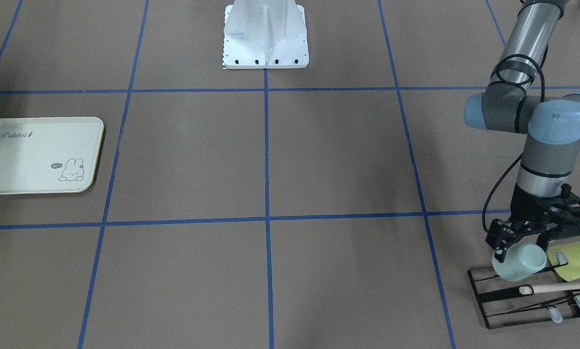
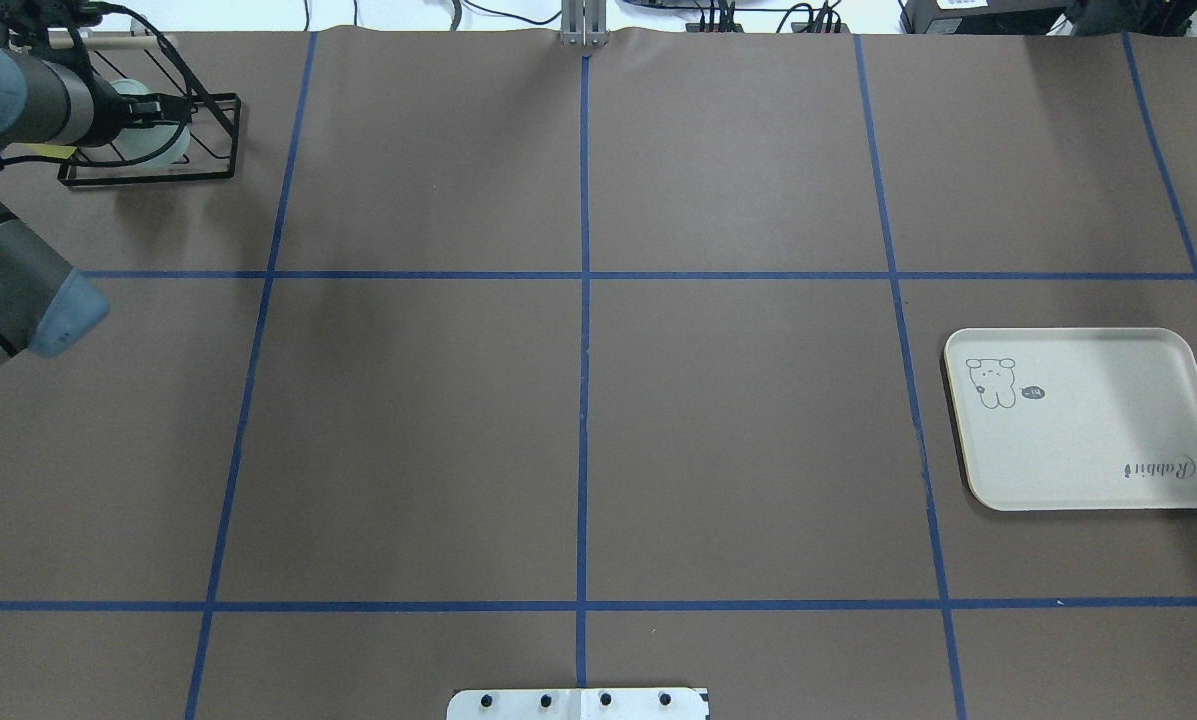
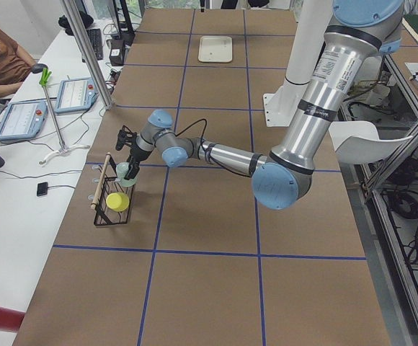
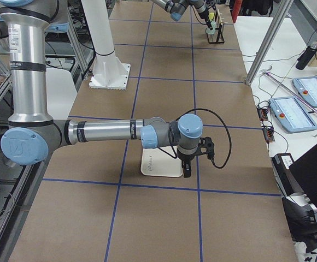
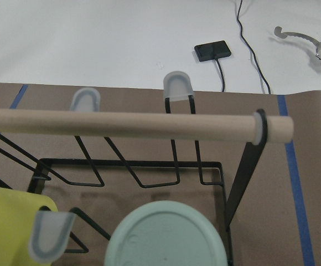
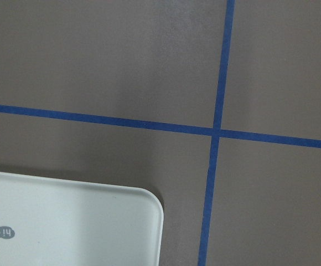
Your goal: Left arm grabs green cup and hands to right arm on tray
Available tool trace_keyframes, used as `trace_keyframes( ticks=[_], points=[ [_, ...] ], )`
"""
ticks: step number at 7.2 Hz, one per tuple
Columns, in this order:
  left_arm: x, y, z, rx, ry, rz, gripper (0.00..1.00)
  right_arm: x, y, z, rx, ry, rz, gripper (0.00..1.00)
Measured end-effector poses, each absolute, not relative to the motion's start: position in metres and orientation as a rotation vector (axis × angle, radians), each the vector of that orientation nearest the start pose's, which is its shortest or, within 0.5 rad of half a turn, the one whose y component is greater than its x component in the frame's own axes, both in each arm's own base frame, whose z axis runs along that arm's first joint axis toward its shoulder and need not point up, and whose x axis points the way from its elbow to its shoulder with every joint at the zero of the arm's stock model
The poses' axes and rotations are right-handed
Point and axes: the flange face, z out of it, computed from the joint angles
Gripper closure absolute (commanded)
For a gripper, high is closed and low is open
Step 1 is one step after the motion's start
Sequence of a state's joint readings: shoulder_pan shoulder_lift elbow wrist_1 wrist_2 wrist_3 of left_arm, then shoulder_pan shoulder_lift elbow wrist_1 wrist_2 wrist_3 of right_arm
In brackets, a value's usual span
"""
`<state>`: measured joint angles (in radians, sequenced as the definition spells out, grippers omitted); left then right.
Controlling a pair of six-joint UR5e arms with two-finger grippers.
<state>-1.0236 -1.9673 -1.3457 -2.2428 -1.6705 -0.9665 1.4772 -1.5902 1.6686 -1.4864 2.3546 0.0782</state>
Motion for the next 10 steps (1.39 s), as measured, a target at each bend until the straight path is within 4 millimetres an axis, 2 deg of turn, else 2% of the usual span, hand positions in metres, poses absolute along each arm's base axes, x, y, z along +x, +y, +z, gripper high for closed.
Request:
trace_keyframes(
  ticks=[1,4,5,8,9,10],
  points=[
    [0.250,-0.656,0.479,0.553,0.647,-0.357,0.09,0.017,-0.496,0.611,0.086,-0.792,-0.078,0.00],
    [0.244,-0.659,0.479,0.555,0.644,-0.366,0.13,0.017,-0.496,0.611,0.084,-0.792,-0.077,0.00],
    [0.244,-0.659,0.479,0.556,0.645,-0.367,0.22,0.017,-0.496,0.612,0.084,-0.792,-0.077,0.00],
    [0.243,-0.659,0.476,0.561,0.651,-0.369,0.78,0.017,-0.496,0.609,0.089,-0.792,-0.079,0.00],
    [0.241,-0.659,0.475,0.563,0.653,-0.370,0.88,0.017,-0.496,0.608,0.091,-0.793,-0.080,0.00],
    [0.235,-0.660,0.469,0.571,0.658,-0.376,0.88,0.017,-0.496,0.608,0.090,-0.793,-0.080,0.00]
  ],
)
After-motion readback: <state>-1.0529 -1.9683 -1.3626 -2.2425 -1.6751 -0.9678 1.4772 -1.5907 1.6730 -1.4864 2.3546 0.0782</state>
